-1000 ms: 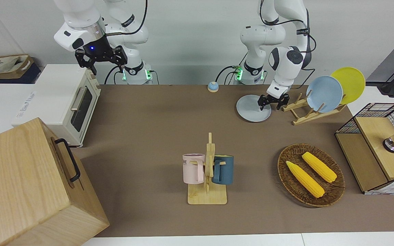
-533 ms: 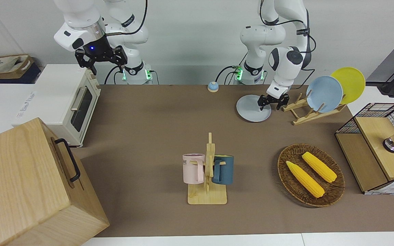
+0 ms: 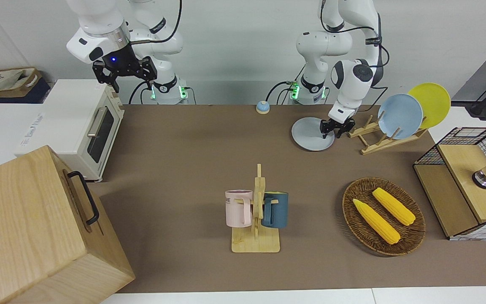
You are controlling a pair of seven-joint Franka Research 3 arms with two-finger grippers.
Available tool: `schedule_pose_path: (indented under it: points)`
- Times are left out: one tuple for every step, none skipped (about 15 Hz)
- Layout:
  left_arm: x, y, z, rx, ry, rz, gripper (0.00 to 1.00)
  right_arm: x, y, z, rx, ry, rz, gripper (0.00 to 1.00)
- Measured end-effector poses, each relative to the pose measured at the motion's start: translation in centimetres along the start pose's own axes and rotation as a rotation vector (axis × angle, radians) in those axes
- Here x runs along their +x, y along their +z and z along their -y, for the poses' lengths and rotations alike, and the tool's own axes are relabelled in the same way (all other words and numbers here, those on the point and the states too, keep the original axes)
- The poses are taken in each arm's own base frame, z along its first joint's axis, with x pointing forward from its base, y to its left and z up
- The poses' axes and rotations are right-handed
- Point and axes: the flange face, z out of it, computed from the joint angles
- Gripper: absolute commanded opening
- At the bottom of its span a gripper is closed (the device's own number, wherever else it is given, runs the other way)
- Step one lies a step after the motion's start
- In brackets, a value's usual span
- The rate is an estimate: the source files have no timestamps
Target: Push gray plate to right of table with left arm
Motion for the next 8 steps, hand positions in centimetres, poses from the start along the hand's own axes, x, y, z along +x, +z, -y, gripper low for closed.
schedule_pose_path:
  points:
    - [0.08, -0.14, 0.05, 0.0, -0.001, -0.005, 0.0, 0.0, 0.0, 0.0, 0.0, 0.0, 0.0, 0.983]
    - [0.12, -0.31, 0.07, 0.0, -0.001, -0.009, 0.0, 0.0, 0.0, 0.0, 0.0, 0.0, 0.0, 0.983]
    - [0.13, -0.38, 0.06, 0.0, 0.001, -0.011, 0.0, 0.0, 0.0, 0.0, 0.0, 0.0, 0.0, 0.983]
    - [0.14, -0.43, 0.04, 0.0, 0.006, -0.013, 0.0, 0.0, 0.0, 0.0, 0.0, 0.0, 0.0, 0.983]
    - [0.1, -0.51, -0.03, 0.001, 0.015, -0.014, 0.0, 0.0, 0.0, 0.0, 0.0, 0.0, 0.0, 0.983]
    - [0.09, -0.52, -0.03, 0.001, 0.016, -0.014, 0.0, 0.0, 0.0, 0.0, 0.0, 0.0, 0.0, 0.983]
    - [0.09, -0.52, -0.03, 0.001, 0.017, -0.014, 0.0, 0.0, 0.0, 0.0, 0.0, 0.0, 0.0, 0.983]
    - [0.09, -0.52, -0.03, 0.001, 0.017, -0.014, 0.0, 0.0, 0.0, 0.0, 0.0, 0.0, 0.0, 0.983]
